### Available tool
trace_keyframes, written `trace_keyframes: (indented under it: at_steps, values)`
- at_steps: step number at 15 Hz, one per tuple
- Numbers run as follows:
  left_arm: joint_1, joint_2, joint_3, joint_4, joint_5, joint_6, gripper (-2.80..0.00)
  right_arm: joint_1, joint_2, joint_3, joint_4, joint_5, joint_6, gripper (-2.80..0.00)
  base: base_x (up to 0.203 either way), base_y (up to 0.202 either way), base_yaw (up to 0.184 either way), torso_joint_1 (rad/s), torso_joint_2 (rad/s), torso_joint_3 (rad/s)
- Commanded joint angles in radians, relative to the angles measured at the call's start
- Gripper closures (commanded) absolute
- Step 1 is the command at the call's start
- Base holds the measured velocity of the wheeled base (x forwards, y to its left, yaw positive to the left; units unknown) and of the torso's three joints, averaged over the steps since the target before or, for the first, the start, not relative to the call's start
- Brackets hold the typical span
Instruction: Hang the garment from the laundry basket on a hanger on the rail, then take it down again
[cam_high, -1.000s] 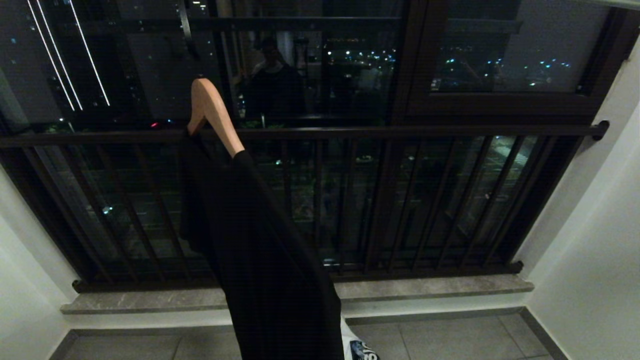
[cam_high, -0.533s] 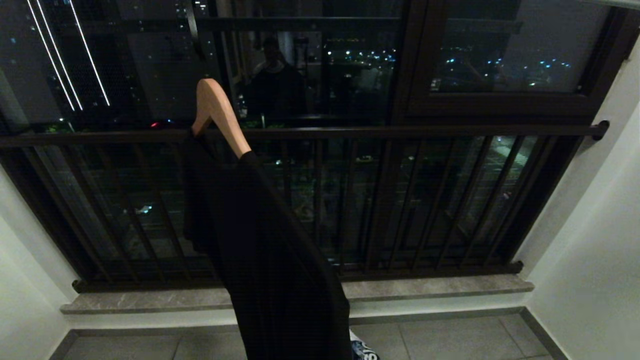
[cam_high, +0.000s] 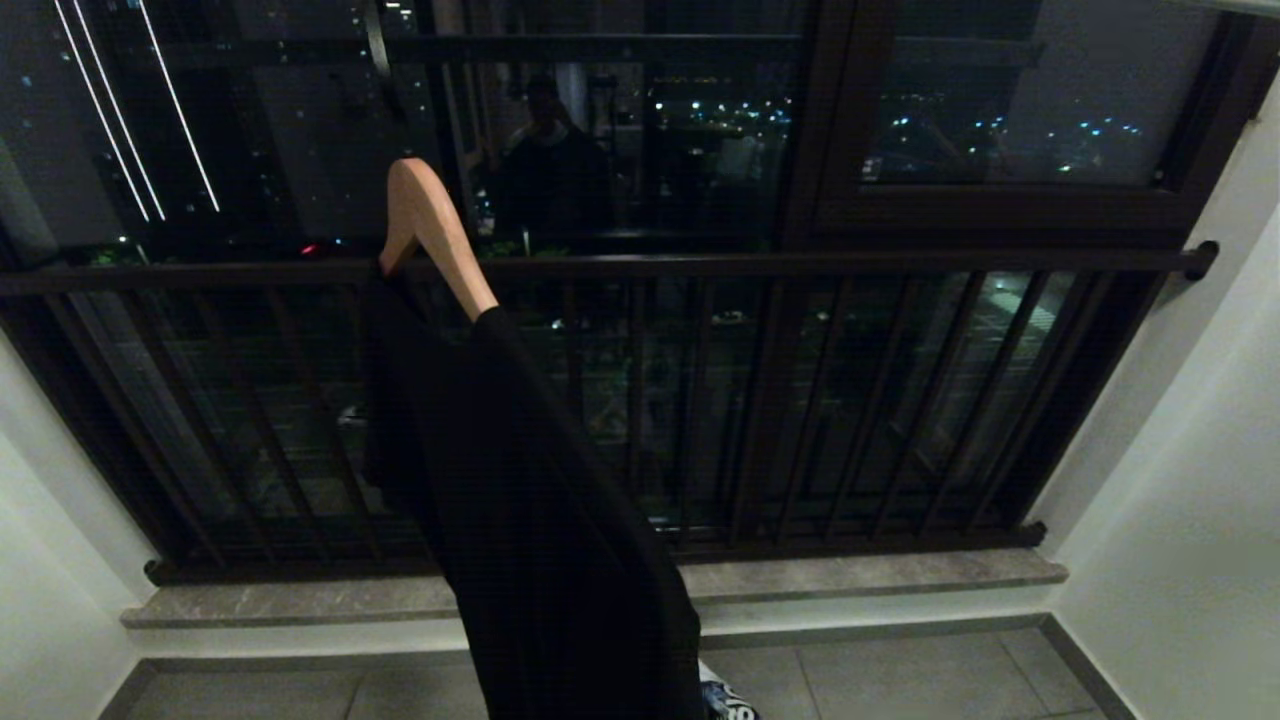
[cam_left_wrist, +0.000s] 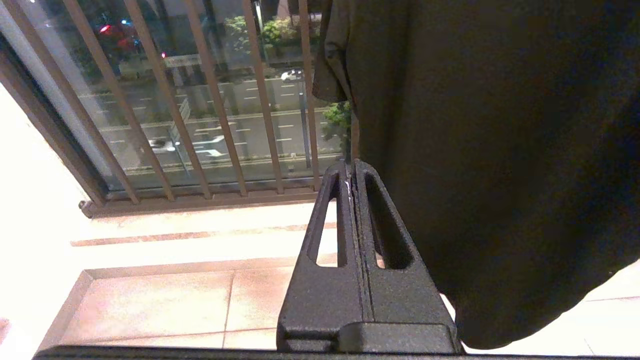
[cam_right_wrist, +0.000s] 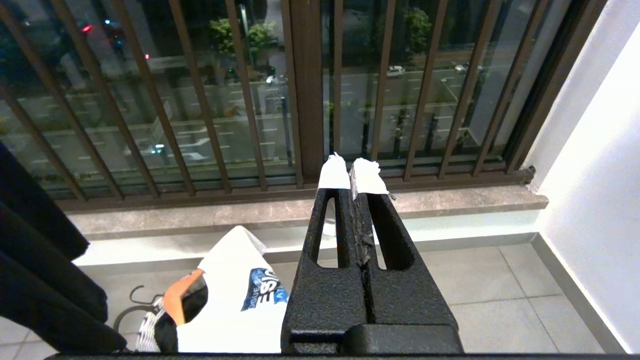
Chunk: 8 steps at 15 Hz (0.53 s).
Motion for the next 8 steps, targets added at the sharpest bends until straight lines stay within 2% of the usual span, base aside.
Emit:
trace_keyframes:
  at_steps: [1,8]
  values:
    - [0.0,-0.001,0.003,0.0,0.001,-0.003,0.0,0.0,0.001,0.0,0.0,0.0,0.0,0.0,0.0,0.0,0.0,0.0,0.0,0.0]
    - [0.0,-0.001,0.003,-0.002,0.023,-0.027,0.0,0.0,0.001,0.0,0.0,0.0,0.0,0.0,0.0,0.0,0.0,0.0,0.0,0.0]
